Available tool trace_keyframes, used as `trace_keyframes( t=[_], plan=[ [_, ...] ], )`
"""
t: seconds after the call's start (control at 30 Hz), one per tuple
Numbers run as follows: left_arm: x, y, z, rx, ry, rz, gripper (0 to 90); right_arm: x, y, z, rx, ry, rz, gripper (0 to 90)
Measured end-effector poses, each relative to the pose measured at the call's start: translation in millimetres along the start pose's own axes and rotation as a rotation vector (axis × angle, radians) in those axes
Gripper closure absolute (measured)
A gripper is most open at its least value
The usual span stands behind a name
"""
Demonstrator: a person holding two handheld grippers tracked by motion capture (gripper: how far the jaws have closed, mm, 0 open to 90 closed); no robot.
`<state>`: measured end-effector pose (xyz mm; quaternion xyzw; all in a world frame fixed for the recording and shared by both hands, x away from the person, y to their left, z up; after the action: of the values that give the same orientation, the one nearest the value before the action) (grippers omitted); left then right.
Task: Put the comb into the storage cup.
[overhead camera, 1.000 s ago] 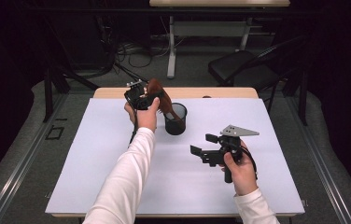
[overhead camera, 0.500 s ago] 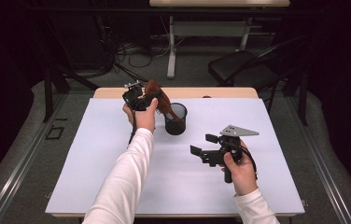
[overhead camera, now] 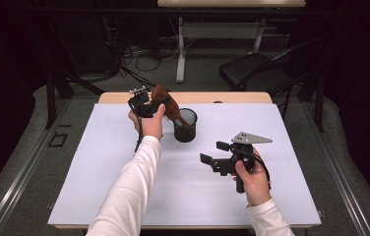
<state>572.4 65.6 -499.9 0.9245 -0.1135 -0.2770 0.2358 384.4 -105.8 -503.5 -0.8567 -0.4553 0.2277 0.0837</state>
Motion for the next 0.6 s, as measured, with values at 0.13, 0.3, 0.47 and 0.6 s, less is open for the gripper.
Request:
trace_keyframes(
  t=[0.13, 0.3, 0.47, 0.6],
  plan=[
    [0.1, -0.1, -0.1, 0.002, 0.001, -0.004, 46.2, -0.1, 0.3, 0.1, 0.0, -0.001, 0.001, 14.6],
    [0.4, -0.3, -0.3, 0.008, 0.006, -0.009, 45.6, -0.1, 0.4, 0.1, 0.0, -0.001, 0.001, 14.6],
    [0.1, -0.5, -0.2, 0.006, 0.002, -0.01, 45.2, 0.0, 0.1, 0.1, 0.0, -0.001, 0.0, 14.6],
    [0.0, -1.5, -0.5, 0.014, 0.004, -0.019, 44.6, 0.3, 0.2, 0.8, 0.001, -0.005, 0.001, 14.6]
  ],
)
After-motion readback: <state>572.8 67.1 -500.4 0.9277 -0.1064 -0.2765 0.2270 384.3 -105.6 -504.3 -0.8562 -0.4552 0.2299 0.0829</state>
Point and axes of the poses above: each handheld gripper's, and its own axes: x roughly forward along the jaws, z roughly out of its underside, y roughly to its right, the point moved 10 cm from there along x, roughly forward along the jaws, and after that the axes turned 8 degrees about -z, right-handed, at the moved point
